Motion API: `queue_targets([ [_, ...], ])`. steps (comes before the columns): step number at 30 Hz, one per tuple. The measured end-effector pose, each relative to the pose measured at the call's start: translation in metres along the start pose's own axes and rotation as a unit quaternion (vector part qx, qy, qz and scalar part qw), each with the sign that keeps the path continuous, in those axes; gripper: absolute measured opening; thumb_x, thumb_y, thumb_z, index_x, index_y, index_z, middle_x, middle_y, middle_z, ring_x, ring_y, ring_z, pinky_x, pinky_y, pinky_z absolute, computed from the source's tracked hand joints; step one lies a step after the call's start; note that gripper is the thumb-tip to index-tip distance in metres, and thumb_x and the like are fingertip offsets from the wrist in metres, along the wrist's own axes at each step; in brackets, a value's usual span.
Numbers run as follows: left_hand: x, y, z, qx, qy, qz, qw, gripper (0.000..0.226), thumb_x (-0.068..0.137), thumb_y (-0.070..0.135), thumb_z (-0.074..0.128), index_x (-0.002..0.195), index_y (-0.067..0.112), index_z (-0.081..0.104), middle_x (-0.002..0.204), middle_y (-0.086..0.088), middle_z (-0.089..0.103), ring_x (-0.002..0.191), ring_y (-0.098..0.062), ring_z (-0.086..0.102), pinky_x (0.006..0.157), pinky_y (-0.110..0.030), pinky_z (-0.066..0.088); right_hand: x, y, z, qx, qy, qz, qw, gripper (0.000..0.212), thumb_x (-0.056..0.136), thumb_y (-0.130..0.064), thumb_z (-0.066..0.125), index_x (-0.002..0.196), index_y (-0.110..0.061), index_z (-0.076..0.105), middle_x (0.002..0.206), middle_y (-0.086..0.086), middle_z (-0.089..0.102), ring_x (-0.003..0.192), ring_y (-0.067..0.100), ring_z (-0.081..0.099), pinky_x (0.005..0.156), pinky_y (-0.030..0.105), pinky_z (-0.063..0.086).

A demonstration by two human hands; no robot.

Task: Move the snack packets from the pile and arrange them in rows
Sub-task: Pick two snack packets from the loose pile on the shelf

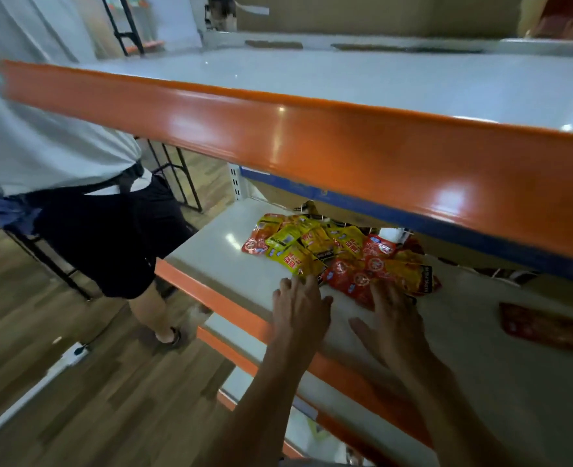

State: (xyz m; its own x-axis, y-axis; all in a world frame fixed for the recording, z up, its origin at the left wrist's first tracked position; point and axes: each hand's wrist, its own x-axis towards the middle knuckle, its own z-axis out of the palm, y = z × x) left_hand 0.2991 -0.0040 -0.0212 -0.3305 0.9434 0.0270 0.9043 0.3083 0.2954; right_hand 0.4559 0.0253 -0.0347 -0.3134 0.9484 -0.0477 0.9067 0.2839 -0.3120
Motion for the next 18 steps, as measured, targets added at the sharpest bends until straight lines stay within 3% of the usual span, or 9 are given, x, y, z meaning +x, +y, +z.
queue_targets([
  [2,0.011,-0.003,0.005,-0.020,-0.002,0.010,1.000,0.046,0.097,0.045,0.053,0.133,0.016,0.050,0.131,-0.009,0.053,0.120,-0.030,0.047,0.096,-0.041,0.041,0.001,-0.002,0.007,-0.007,0.012,0.034,0.999,0.085,0.091,-0.057,0.054,0.157,-0.018,0.018,0.161,0.010,0.020,0.145,0.030,0.023,0.111,0.043,0.029],
  [6,0.032,-0.005,0.015,-0.065,0.013,0.030,0.997,0.049,0.094,0.048,0.055,0.133,0.018,0.054,0.129,-0.008,0.054,0.119,-0.031,0.048,0.094,-0.039,0.042,-0.004,-0.001,0.016,-0.024,0.076,0.058,0.995,0.077,0.080,-0.054,0.068,0.145,-0.019,0.046,0.140,0.010,0.051,0.120,0.036,0.049,0.090,0.047,0.044],
  [10,0.060,-0.002,0.016,-0.067,0.035,0.027,0.997,0.055,0.090,0.056,0.055,0.122,0.011,0.061,0.116,-0.017,0.059,0.113,-0.037,0.048,0.093,-0.043,0.037,-0.010,0.000,0.016,-0.017,0.112,0.078,0.990,0.068,0.075,-0.044,0.075,0.137,-0.026,0.055,0.118,0.010,0.061,0.100,0.038,0.057,0.080,0.046,0.047],
  [13,0.063,0.007,0.021,-0.066,0.006,0.011,0.998,0.057,0.087,0.055,0.059,0.121,0.009,0.059,0.120,-0.021,0.053,0.118,-0.040,0.042,0.096,-0.045,0.034,-0.018,-0.001,0.013,0.000,0.127,0.090,0.988,0.057,0.077,-0.040,0.074,0.131,-0.034,0.057,0.112,0.004,0.059,0.099,0.035,0.057,0.080,0.045,0.047],
  [16,0.060,0.014,0.022,-0.071,-0.010,-0.001,0.997,0.067,0.080,0.057,0.068,0.125,0.010,0.053,0.127,-0.018,0.045,0.124,-0.040,0.036,0.102,-0.045,0.032,-0.019,0.005,0.017,-0.007,0.149,0.091,0.985,0.039,0.074,-0.032,0.079,0.111,-0.025,0.066,0.116,0.005,0.063,0.102,0.035,0.061,0.081,0.046,0.050],
  [18,0.063,0.017,0.019,-0.104,-0.034,-0.018,0.994,0.080,0.072,0.057,0.076,0.130,0.010,0.045,0.131,-0.016,0.038,0.128,-0.040,0.030,0.108,-0.049,0.028,-0.019,0.009,0.013,-0.005,0.137,0.098,0.986,0.032,0.079,-0.028,0.074,0.109,-0.022,0.064,0.119,0.003,0.062,0.110,0.031,0.059,0.088,0.044,0.047],
])
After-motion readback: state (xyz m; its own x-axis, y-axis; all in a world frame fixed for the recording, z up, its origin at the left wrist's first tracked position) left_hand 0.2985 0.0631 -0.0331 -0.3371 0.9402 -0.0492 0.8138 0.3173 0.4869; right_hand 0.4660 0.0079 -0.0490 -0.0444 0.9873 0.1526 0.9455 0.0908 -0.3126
